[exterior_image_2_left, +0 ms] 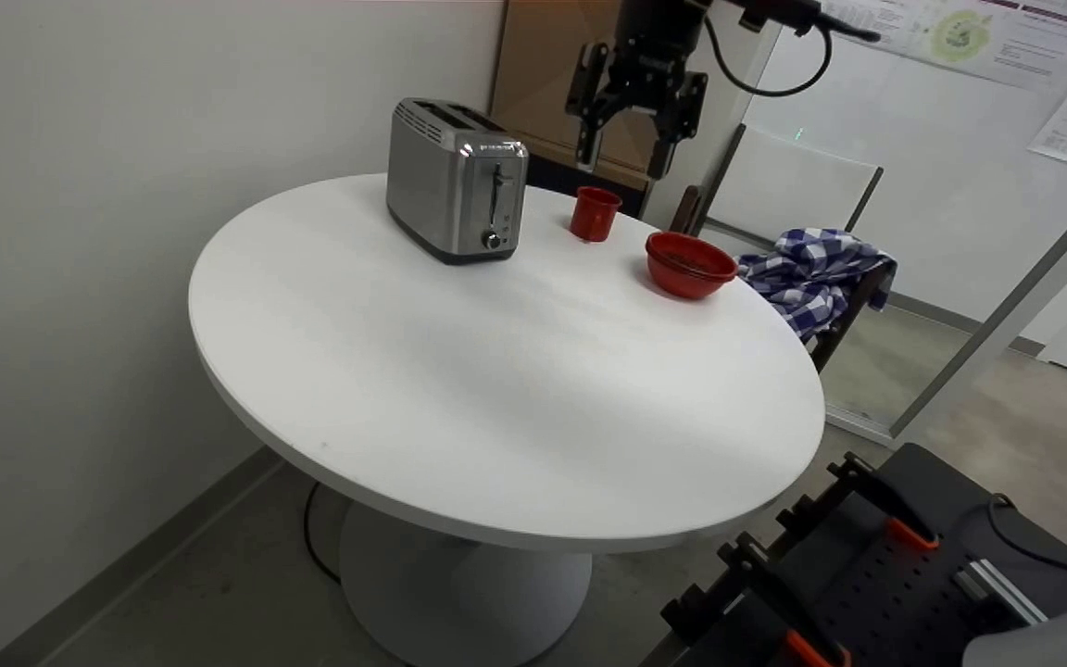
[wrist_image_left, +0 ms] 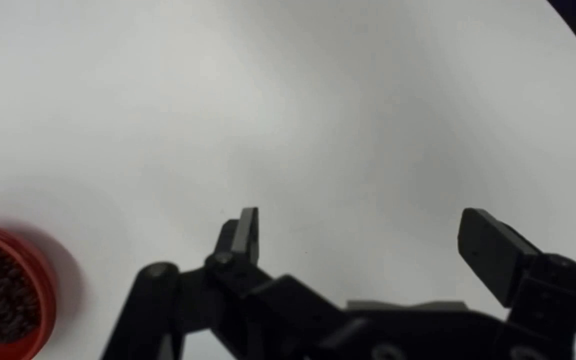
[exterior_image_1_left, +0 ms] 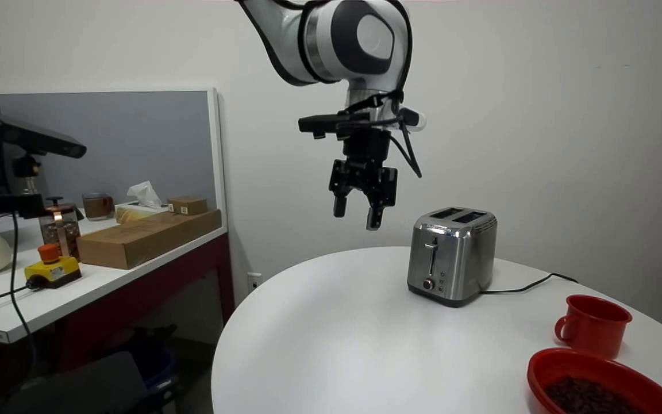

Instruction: Press the bottom right button on the toaster

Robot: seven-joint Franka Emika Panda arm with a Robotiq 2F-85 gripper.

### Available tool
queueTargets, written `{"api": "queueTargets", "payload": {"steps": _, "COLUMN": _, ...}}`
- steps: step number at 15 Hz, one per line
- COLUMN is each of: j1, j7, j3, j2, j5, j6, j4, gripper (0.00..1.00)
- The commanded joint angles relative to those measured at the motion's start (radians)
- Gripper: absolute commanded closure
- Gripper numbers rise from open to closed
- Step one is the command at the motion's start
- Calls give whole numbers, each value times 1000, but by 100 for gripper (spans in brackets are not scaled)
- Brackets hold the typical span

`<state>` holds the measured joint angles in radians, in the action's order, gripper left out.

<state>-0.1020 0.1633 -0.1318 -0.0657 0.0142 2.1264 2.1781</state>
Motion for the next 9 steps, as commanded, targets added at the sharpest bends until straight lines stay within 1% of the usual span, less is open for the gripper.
{"api": "queueTargets", "payload": {"steps": 1, "j1": 54, "j7": -69, "j3": 51, "j2": 107, "j5": -50, "j6": -61, "j4": 50, "gripper": 0}}
{"api": "queueTargets", "payload": {"steps": 2, "j1": 61, "j7": -90, "j3": 56, "j2": 131, "j5": -58, "j6": -62, "j4": 63, "gripper": 0}}
{"api": "queueTargets", "payload": {"steps": 3, "j1": 64, "j7": -49, "j3": 63, "j2": 68, "j5": -38, "j6": -46, "j4": 20, "gripper": 0}}
{"api": "queueTargets", "payload": {"steps": 5, "j1": 72, "j7": -50, "j3": 69, "j2": 83, "j5": -40, "j6": -46, "j4": 25, "gripper": 0}}
{"api": "queueTargets", "payload": {"steps": 9, "j1": 74, "j7": -51, "j3": 74, "j2": 69, "j5": -40, "j6": -45, "j4": 25, "gripper": 0}}
